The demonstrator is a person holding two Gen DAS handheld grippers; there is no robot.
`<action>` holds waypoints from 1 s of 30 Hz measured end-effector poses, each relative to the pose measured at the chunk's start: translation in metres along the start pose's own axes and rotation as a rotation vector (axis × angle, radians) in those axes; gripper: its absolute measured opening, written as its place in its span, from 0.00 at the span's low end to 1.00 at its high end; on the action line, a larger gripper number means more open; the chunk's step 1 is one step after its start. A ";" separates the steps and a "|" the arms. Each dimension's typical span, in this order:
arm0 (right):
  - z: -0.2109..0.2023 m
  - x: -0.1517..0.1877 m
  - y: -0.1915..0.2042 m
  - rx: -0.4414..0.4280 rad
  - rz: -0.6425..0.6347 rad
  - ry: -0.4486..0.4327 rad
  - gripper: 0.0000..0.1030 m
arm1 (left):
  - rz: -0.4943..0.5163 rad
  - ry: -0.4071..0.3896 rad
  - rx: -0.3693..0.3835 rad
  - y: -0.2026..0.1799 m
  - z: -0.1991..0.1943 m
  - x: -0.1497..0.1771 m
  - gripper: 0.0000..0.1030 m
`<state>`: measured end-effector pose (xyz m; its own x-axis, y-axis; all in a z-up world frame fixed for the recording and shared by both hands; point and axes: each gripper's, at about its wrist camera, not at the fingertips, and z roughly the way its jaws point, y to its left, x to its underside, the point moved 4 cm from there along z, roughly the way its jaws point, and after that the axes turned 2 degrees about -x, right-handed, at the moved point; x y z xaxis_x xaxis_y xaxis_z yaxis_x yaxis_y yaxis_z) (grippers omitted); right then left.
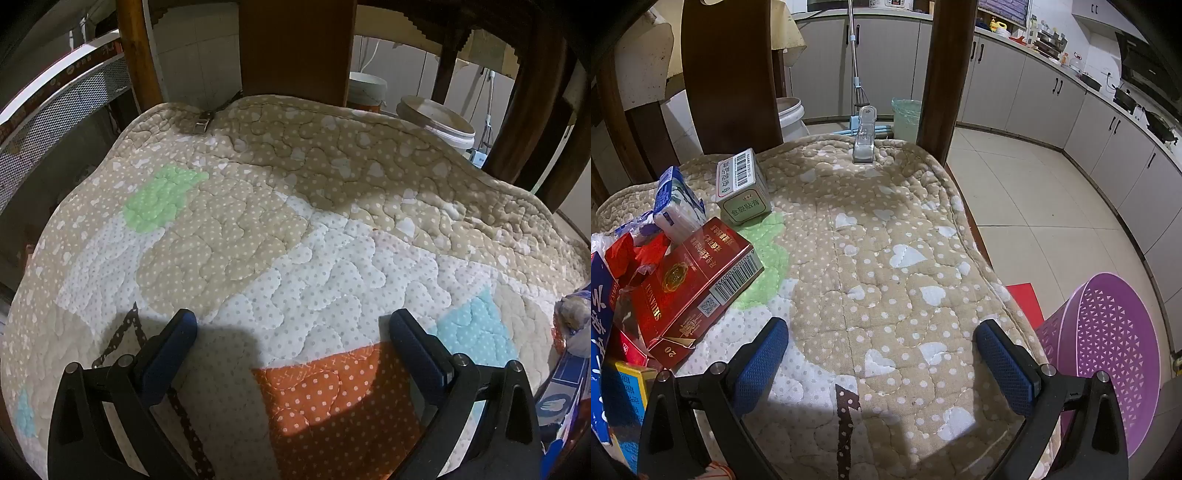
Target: Collect trash
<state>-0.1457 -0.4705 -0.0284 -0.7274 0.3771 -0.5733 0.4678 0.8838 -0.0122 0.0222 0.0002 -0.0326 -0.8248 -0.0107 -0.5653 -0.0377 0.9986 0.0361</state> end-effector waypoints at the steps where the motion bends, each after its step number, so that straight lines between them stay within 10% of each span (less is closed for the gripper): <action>1: 0.000 0.000 0.000 0.000 0.000 0.000 1.00 | -0.001 0.000 0.002 0.000 0.000 0.000 1.00; 30: 0.000 0.000 0.000 0.000 0.000 0.000 1.00 | -0.002 0.004 0.005 -0.001 -0.002 0.000 1.00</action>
<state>-0.1458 -0.4706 -0.0287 -0.7274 0.3771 -0.5733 0.4680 0.8836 -0.0126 0.0210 -0.0004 -0.0312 -0.8271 -0.0131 -0.5619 -0.0369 0.9988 0.0310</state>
